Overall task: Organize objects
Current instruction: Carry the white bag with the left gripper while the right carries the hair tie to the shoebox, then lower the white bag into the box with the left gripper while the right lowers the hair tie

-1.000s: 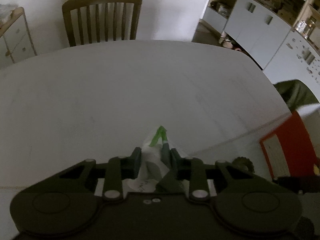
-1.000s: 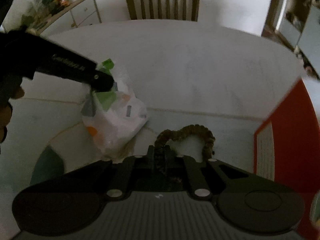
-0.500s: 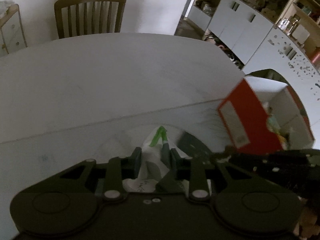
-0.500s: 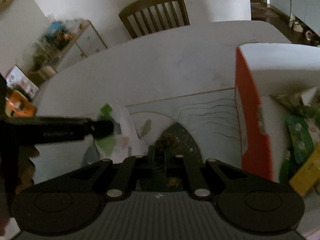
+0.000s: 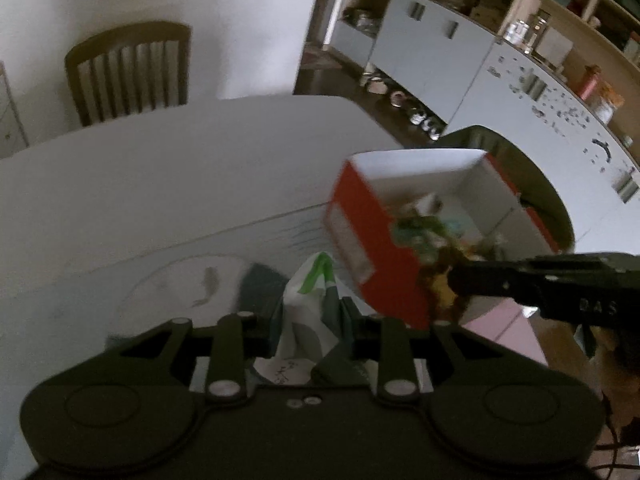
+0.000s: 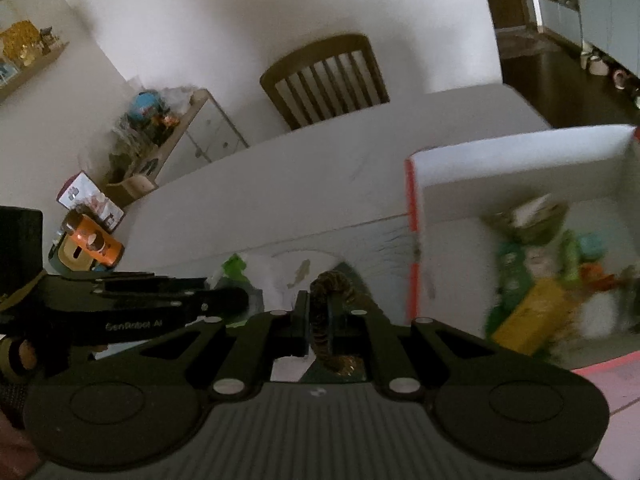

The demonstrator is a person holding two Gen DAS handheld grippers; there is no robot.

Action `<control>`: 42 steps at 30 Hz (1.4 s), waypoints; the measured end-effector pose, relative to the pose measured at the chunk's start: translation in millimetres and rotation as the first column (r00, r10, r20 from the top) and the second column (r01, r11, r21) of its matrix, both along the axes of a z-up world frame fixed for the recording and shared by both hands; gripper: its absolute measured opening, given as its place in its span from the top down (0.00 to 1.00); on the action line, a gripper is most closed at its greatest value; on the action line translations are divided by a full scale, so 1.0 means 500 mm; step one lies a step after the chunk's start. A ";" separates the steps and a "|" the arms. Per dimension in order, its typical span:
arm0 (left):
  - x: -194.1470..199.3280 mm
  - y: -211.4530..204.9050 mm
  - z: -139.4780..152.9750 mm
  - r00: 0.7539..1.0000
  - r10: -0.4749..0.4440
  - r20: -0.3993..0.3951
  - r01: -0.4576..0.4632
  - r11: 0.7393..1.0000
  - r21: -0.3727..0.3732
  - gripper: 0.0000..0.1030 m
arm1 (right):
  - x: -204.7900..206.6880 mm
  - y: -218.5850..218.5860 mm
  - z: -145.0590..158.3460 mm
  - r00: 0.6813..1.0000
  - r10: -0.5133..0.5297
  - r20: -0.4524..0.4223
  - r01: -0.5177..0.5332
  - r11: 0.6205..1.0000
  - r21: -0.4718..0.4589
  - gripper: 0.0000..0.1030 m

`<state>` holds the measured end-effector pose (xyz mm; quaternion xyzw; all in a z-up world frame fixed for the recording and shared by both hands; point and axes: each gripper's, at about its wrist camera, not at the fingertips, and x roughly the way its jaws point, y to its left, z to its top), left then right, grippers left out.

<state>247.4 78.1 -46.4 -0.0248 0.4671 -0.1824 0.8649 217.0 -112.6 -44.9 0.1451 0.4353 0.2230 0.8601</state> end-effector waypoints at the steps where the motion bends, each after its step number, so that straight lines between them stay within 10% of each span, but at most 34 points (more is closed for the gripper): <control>1: -0.001 -0.017 0.007 1.000 -0.008 0.005 0.008 1.000 0.004 0.73 | -0.002 -0.014 0.006 1.000 0.000 0.007 0.000 1.000 -0.001 0.93; 22: 0.074 -0.362 0.035 0.978 -0.189 0.090 0.182 0.980 0.077 0.73 | 0.042 -0.328 -0.004 0.987 -0.146 0.072 0.154 0.981 -0.115 0.93; 42: 0.183 -0.423 -0.105 0.990 -0.140 -0.014 0.140 0.981 0.130 0.74 | 0.125 -0.366 -0.161 0.994 -0.087 -0.060 0.071 0.972 -0.222 0.92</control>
